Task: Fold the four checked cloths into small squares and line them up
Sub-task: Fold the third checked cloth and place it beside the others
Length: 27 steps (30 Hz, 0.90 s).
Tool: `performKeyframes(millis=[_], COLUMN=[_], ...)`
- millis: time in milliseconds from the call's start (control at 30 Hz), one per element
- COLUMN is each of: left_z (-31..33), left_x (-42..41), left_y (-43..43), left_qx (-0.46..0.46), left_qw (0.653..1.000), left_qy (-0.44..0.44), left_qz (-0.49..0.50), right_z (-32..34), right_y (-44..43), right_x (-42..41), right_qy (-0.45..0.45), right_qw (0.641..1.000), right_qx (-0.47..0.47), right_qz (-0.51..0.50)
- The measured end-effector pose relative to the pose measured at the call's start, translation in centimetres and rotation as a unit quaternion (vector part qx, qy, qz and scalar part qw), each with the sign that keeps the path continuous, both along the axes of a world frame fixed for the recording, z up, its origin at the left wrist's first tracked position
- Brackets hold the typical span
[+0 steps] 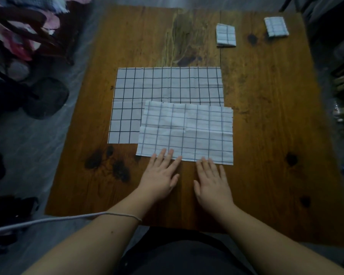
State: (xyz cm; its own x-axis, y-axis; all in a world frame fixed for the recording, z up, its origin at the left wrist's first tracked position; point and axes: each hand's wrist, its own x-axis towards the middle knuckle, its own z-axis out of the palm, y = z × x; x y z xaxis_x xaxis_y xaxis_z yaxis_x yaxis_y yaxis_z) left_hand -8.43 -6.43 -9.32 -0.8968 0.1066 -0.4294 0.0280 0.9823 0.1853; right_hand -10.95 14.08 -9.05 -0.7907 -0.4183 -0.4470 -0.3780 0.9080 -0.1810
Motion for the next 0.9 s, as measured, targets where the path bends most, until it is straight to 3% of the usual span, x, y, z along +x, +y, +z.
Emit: performKeyframes(millis=[267, 500, 667, 800, 900], left_z=[-1.3, -1.2, -0.4, 0.0, 0.0], left_x=[0.0, 1.8, 1.0, -0.7, -2.0], left_y=[-0.7, -6.0, -5.0, -3.6, -3.0], left_qx=[-0.006, 0.003, 0.004, 0.034, 0.050], left_qw=[1.000, 0.998, 0.994, 0.989, 0.986], left_qy=[-0.005, 0.005, 0.041, 0.090, 0.116], left_qz=[-0.003, 0.056, 0.097, 0.109, 0.105], right_z=[-1.1, -0.5, 0.7, 0.5, 0.0], right_y=[-1.5, 4.2, 2.5, -1.2, -3.5], right_x=[-0.5, -1.0, -2.6, -4.7, -6.1], right_qy=[-0.021, -0.007, 0.038, 0.042, 0.028], right_qw=[0.999, 0.998, 0.995, 0.992, 0.991], right_qx=[-0.009, 0.037, -0.025, -0.115, -0.128], right_qz=[0.038, -0.040, -0.090, -0.025, -0.016])
